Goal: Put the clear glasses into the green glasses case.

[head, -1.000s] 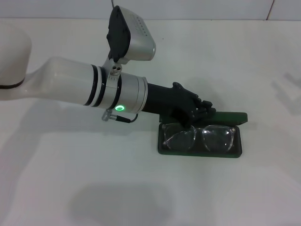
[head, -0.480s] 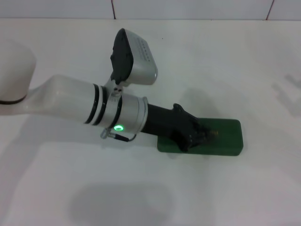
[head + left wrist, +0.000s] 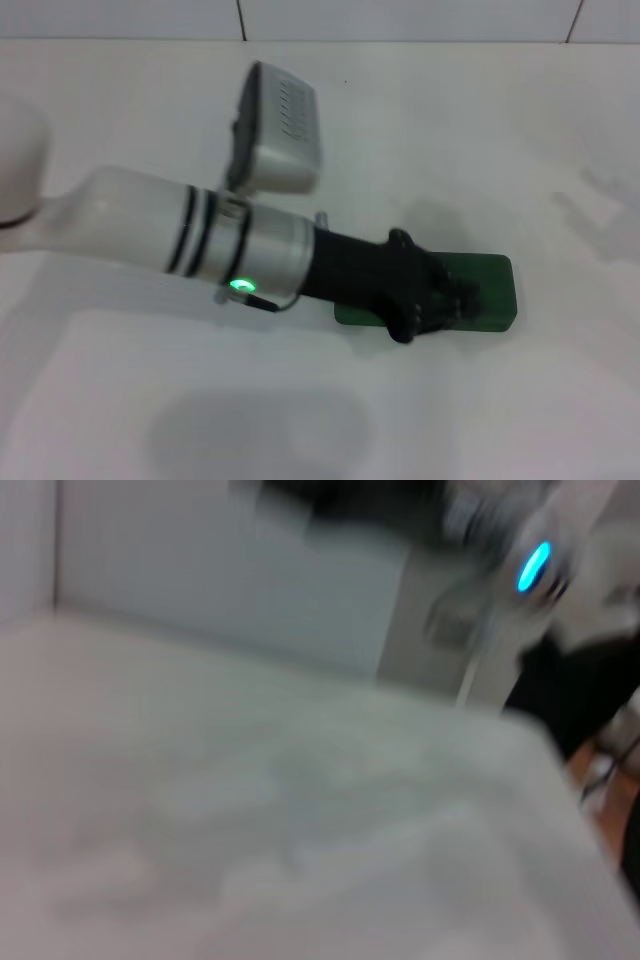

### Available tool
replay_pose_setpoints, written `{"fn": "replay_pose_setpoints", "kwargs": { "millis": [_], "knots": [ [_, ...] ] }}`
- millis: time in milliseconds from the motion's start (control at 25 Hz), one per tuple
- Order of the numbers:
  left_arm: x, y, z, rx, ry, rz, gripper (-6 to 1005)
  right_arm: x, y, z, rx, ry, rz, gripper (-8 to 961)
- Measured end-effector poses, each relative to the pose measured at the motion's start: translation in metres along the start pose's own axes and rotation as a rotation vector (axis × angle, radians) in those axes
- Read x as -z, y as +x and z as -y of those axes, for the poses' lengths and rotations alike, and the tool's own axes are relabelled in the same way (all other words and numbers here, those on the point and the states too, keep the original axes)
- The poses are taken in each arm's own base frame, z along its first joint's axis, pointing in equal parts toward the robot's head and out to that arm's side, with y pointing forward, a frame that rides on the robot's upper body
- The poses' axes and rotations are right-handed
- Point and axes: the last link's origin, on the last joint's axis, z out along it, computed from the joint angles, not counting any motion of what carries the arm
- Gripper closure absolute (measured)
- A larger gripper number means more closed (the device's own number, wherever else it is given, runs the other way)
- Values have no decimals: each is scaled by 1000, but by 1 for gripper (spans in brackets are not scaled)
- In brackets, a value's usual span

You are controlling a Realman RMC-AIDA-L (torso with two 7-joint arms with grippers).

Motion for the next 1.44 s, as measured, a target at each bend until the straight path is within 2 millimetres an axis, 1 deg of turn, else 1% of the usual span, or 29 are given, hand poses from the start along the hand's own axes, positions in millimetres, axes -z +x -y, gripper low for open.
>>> {"fn": "replay_pose_setpoints", "kwargs": {
  "millis": [80, 120, 160, 200, 320, 400, 480, 600, 680, 840, 1040, 1240, 1440],
  "knots": [
    [22, 8, -3, -1, -23, -82, 825, -7, 6, -2, 3, -53, -87, 382],
    [45, 10, -5, -9, -24, -164, 824, -14, 14, -6, 13, -115, -186, 381],
    [45, 10, -5, -9, -24, -164, 823, -14, 14, -6, 13, -115, -186, 380],
    [60, 10, -8, -35, -27, -219, 822, -16, 18, -8, 19, -142, -227, 380],
    [99, 3, -18, -125, -2, -341, 818, -25, 29, -17, 60, -238, -364, 377],
    [116, -4, -20, -131, 29, -383, 815, -32, 38, -25, 81, -297, -432, 376],
    [128, -13, -21, -105, 46, -386, 604, -38, 43, -31, 93, -336, -462, 374],
    [136, -26, -22, -59, 39, -357, 494, -53, 49, -42, 102, -418, -499, 372],
    [140, -33, -23, -39, 31, -343, 421, -63, 52, -47, 104, -468, -519, 343],
    [149, -42, -27, -18, 24, -325, 421, -75, 53, -56, 102, -534, -520, 283],
    [159, -52, -32, 5, 42, -321, 421, -84, 56, -71, 96, -618, -514, 201],
    [163, -56, -33, 16, 67, -339, 421, -88, 56, -73, 111, -635, -508, 201],
    [156, -52, -37, 20, 25, -347, 421, -94, 56, -73, 127, -636, -504, 201]
  ]
}}
